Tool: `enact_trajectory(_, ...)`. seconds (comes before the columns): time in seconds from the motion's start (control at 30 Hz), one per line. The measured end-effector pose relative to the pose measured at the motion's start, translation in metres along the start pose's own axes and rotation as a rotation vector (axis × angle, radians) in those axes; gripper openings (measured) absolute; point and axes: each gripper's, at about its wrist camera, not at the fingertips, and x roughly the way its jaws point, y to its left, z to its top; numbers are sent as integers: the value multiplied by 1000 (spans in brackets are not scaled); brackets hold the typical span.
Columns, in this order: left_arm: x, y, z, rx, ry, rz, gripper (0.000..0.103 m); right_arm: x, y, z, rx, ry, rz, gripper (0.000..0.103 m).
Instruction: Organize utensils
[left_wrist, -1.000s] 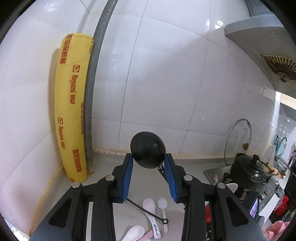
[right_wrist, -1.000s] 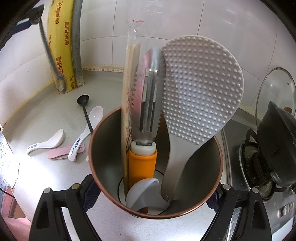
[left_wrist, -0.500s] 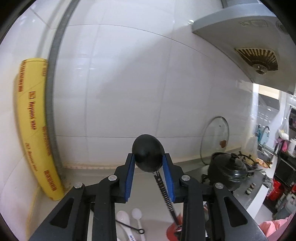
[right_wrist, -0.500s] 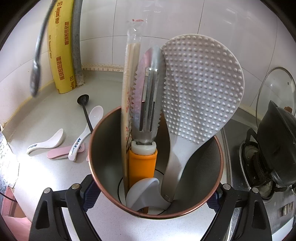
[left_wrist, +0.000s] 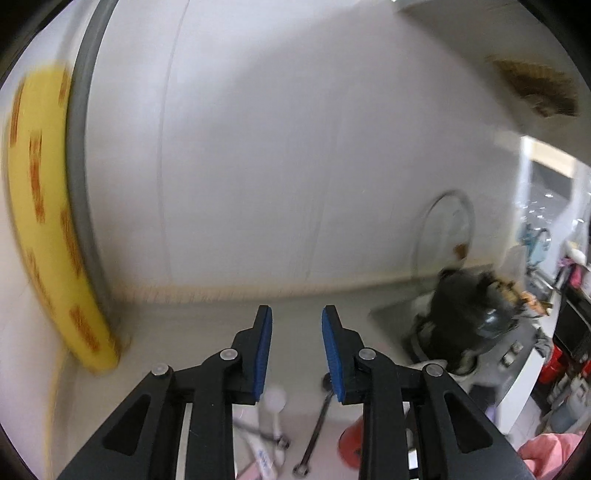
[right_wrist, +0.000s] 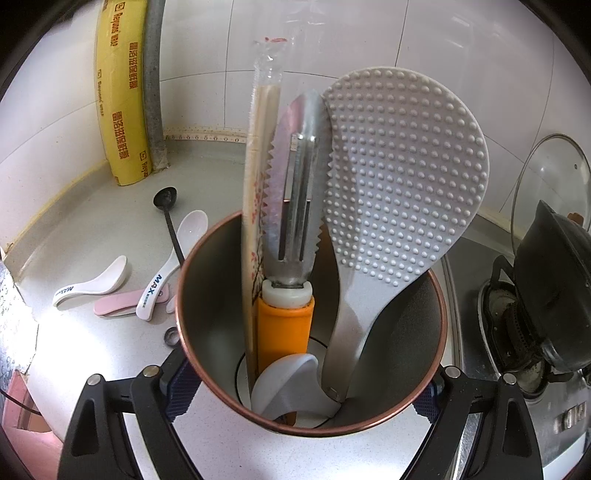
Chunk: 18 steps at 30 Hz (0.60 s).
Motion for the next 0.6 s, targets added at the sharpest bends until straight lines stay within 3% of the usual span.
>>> enact_trajectory(0.17,72,14,-33,-50,263,3,29,-1,-1,-1,5,-4,0,93)
enact_trajectory(0.33,122,16,-63,-70,424,21,29,-3,1,-1,-6,-5,-6,93)
enact_trajectory(0.6,134,26,-76,-108,467,24,29,-2,-3,-2,6,1,1,92)
